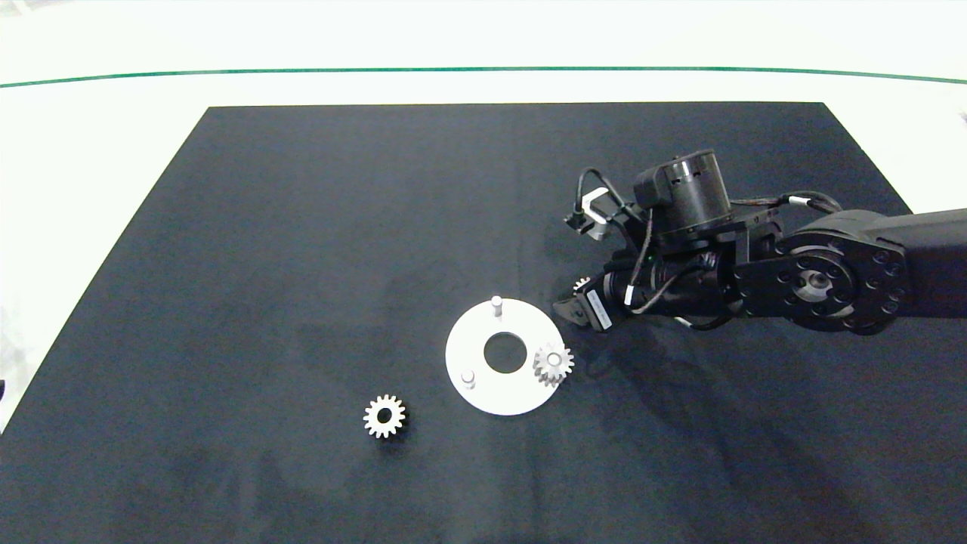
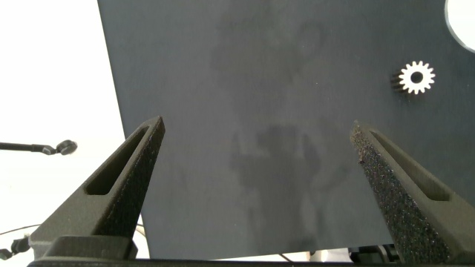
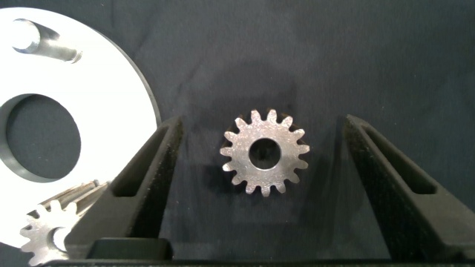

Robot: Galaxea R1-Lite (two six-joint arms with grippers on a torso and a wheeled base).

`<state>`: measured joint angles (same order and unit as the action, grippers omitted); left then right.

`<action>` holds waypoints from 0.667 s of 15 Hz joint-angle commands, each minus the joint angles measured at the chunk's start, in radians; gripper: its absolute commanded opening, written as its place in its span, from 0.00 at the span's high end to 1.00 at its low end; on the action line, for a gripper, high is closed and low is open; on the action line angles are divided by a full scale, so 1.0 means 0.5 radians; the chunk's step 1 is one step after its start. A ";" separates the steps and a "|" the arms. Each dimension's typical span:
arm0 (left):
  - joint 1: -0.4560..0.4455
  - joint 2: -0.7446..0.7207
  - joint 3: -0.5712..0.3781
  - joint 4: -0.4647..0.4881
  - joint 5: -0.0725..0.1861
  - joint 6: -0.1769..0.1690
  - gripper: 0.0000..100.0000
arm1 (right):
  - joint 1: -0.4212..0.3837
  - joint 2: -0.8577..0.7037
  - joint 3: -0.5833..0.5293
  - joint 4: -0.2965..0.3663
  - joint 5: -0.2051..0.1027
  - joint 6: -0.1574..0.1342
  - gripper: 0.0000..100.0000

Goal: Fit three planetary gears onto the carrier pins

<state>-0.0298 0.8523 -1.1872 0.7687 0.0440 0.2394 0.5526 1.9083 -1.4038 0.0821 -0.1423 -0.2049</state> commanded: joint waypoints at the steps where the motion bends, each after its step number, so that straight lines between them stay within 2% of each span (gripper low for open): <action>1: -0.011 -0.014 0.000 0.012 0.001 0.003 0.00 | -0.001 0.009 0.000 -0.002 -0.001 -0.001 0.21; 10: -0.014 -0.030 0.003 0.012 0.001 0.003 0.00 | 0.002 0.012 0.000 -0.005 -0.004 -0.004 0.39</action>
<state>-0.0364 0.8400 -1.1857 0.7700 0.0440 0.2394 0.5532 1.9121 -1.4074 0.0794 -0.1428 -0.2053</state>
